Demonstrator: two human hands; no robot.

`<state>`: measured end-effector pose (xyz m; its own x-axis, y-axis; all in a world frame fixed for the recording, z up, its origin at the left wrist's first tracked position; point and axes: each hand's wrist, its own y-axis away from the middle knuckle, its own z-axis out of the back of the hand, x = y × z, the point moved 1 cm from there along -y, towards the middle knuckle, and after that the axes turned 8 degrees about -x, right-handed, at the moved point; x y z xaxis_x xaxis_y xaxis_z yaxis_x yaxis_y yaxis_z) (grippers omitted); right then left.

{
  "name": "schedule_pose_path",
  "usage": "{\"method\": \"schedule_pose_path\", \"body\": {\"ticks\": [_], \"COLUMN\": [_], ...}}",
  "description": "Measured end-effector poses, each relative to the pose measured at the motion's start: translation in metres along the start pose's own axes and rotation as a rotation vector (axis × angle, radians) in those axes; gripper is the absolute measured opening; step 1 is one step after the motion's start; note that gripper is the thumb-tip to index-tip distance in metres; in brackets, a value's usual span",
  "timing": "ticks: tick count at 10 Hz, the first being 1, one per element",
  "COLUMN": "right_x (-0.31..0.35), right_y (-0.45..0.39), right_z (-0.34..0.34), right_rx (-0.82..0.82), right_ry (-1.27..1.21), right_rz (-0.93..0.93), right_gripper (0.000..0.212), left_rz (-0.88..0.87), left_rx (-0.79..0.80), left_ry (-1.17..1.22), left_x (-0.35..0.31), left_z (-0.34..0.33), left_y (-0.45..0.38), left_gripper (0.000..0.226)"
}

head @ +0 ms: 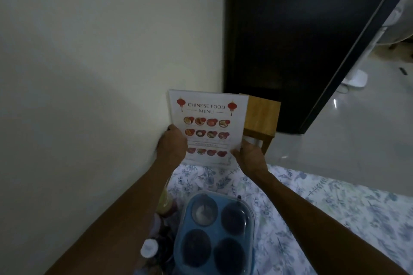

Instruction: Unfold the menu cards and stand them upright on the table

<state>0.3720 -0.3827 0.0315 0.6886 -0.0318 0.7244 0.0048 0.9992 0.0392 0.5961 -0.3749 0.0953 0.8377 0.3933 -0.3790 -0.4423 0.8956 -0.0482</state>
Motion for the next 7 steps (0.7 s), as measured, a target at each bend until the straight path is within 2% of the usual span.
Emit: {"method": "schedule_pose_path", "body": {"ticks": [1,2,3,5,7], "right_x": [0.000,0.003,0.008,0.012,-0.001], "right_y": [-0.001,0.002,0.005,0.010,0.020], "right_z": [-0.002,-0.007,-0.009,-0.008,0.001], "right_rx": [-0.006,0.004,-0.006,0.002,0.036], "right_ry": [-0.019,-0.038,-0.003,0.002,-0.015], "right_rz": [-0.028,-0.056,-0.069,-0.050,-0.049], "right_gripper": [0.031,0.028,0.025,0.029,0.044], "left_rz": [-0.058,-0.100,-0.113,-0.131,-0.205], "left_rx": [0.010,0.017,0.020,0.005,-0.033], "left_ry": [-0.092,-0.195,-0.176,-0.167,-0.247], "left_x": [-0.002,-0.005,-0.009,-0.011,-0.015], "left_z": [0.006,0.014,0.017,0.027,0.046], "left_y": [-0.002,-0.001,0.006,0.024,0.046], "left_gripper": [0.022,0.022,0.026,0.025,0.030]}}
